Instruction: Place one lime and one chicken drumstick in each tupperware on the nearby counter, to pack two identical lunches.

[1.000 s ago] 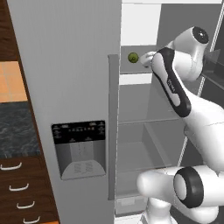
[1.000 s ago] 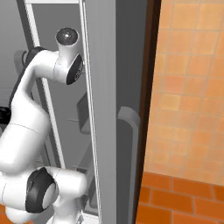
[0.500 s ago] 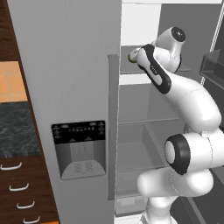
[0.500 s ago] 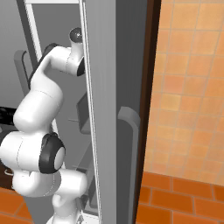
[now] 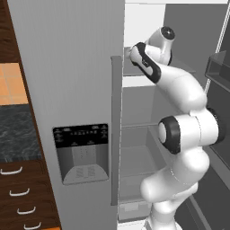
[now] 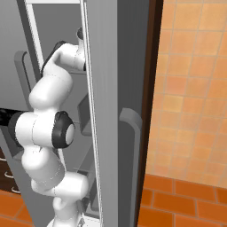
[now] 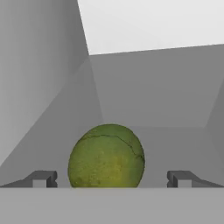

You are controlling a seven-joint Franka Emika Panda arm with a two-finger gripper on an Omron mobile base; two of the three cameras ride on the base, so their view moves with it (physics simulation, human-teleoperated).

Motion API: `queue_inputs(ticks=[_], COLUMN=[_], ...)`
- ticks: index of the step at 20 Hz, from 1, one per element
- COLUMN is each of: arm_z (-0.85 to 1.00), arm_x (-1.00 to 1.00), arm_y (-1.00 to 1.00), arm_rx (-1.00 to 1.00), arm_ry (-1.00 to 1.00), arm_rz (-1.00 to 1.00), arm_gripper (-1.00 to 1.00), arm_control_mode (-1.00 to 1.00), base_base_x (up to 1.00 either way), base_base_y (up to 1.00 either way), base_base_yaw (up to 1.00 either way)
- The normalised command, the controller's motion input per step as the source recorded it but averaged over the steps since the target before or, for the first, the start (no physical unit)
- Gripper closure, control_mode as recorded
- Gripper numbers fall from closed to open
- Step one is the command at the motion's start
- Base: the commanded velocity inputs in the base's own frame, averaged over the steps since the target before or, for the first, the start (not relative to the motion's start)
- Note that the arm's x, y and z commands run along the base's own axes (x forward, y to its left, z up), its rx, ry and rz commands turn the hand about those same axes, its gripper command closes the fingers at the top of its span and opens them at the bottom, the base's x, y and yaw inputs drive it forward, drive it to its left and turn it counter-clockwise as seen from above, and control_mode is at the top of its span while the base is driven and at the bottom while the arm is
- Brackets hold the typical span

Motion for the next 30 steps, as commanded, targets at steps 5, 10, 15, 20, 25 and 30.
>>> queue_inputs(ticks=[5, 10, 15, 20, 25, 30], arm_z=[-0.24, -0.32, -0.11, 0.21, 0.17, 0.24], arm_x=[0.26, 0.36, -0.01, -0.96, -1.0, -1.0], arm_y=[0.05, 0.02, -0.04, -0.29, -0.14, 0.0], arm_rx=[-0.03, -0.03, 0.0, 0.0, 0.0, 0.0], arm_ry=[0.0, 0.01, 0.0, -0.1, -0.18, -0.04], arm_rz=[0.0, 0.0, 0.0, 0.0, 0.0, 0.0], arm_gripper=[-1.0, 1.0, 1.0, 1.0, 1.0, 1.0], arm_control_mode=[-1.0, -1.0, -1.0, -1.0, -1.0, -1.0], base_base_x=[0.0, 0.0, 0.0, 0.0, 0.0, 0.0], base_base_y=[0.0, 0.0, 0.0, 0.0, 0.0, 0.0], base_base_yaw=[0.0, 0.0, 0.0, 0.0, 0.0, 0.0])
